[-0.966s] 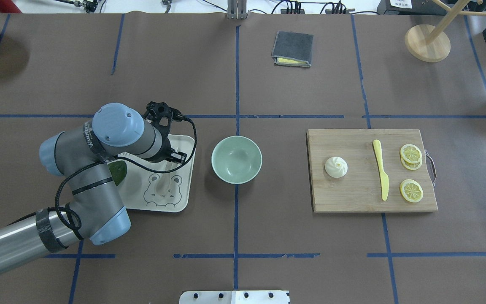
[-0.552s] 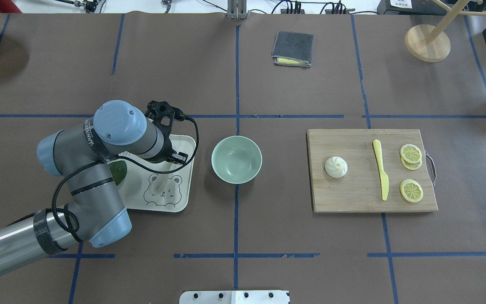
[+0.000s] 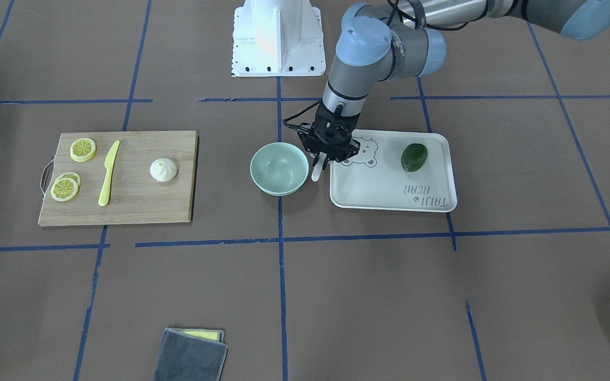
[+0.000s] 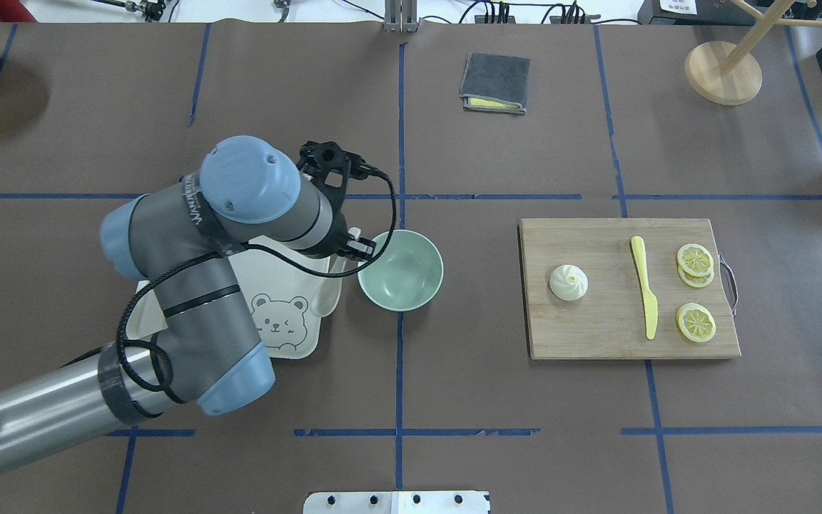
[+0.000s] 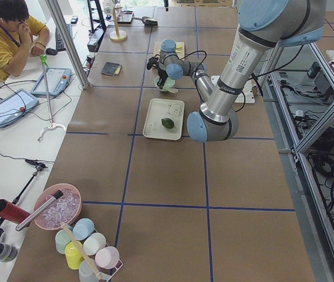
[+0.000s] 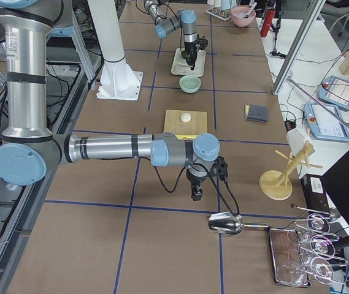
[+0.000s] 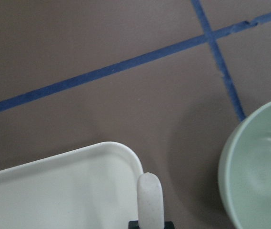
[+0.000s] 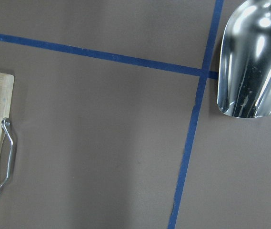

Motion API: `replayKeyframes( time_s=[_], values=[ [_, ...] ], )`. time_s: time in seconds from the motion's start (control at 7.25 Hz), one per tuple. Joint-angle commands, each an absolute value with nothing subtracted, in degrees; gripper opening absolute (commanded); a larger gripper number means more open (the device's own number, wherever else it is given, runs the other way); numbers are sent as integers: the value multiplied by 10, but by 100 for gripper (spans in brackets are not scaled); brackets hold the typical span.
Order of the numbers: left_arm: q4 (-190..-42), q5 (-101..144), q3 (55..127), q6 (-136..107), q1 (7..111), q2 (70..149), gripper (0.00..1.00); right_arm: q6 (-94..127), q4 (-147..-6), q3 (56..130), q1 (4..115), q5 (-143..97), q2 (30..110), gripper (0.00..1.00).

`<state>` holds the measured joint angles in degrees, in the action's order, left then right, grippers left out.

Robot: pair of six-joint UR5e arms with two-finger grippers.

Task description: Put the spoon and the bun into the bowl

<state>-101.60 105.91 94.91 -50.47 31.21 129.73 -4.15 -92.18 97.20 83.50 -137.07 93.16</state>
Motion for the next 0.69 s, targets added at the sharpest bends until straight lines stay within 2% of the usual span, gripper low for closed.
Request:
replayKeyframes(
  time_s=[0.0, 0.14, 0.28, 0.55],
  values=[
    [-1092, 1014, 857, -518, 288, 1380, 0, -41, -921, 973, 835, -1372, 931, 100],
    [-1099, 992, 855, -526, 275, 1376, 0, -41, -921, 975, 835, -1371, 931, 100],
    [-1099, 991, 857, -526, 274, 1366, 46, -40, -922, 976, 835, -1371, 931, 100],
    [-1099, 986, 857, -526, 273, 1368, 90, -40, -922, 976, 835, -1371, 931, 100]
  ],
)
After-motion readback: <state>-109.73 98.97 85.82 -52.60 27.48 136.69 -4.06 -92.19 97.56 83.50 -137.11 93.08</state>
